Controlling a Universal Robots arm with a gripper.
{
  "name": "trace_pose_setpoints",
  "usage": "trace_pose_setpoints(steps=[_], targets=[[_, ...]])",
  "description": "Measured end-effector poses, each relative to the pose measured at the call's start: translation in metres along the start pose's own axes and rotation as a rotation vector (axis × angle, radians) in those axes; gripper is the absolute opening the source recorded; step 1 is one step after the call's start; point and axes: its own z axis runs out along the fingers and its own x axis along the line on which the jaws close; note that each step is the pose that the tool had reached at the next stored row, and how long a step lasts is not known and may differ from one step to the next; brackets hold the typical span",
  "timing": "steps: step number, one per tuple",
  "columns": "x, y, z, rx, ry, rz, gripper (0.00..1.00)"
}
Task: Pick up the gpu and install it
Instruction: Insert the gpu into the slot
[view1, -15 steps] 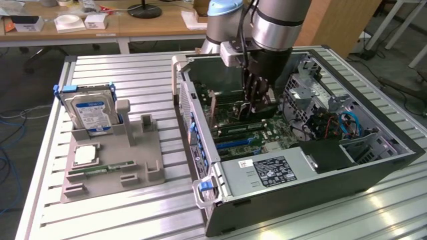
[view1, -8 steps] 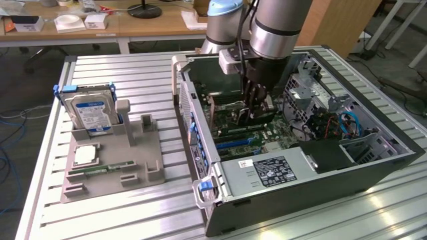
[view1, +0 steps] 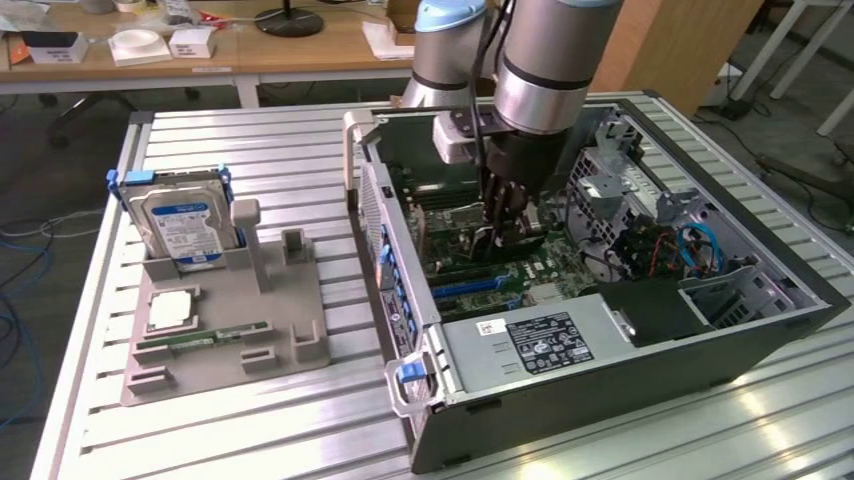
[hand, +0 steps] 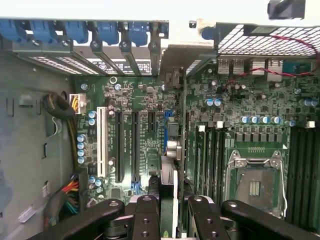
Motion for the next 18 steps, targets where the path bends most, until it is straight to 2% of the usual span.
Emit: trace_pose_setpoints(steps=[5,18], targets=[[0.001,0.0011,0.0084,0.0000,0.0000,0.000,0.27],[0.005,0.0054,0.0166,0.0002,0.0000,0.000,0.27]])
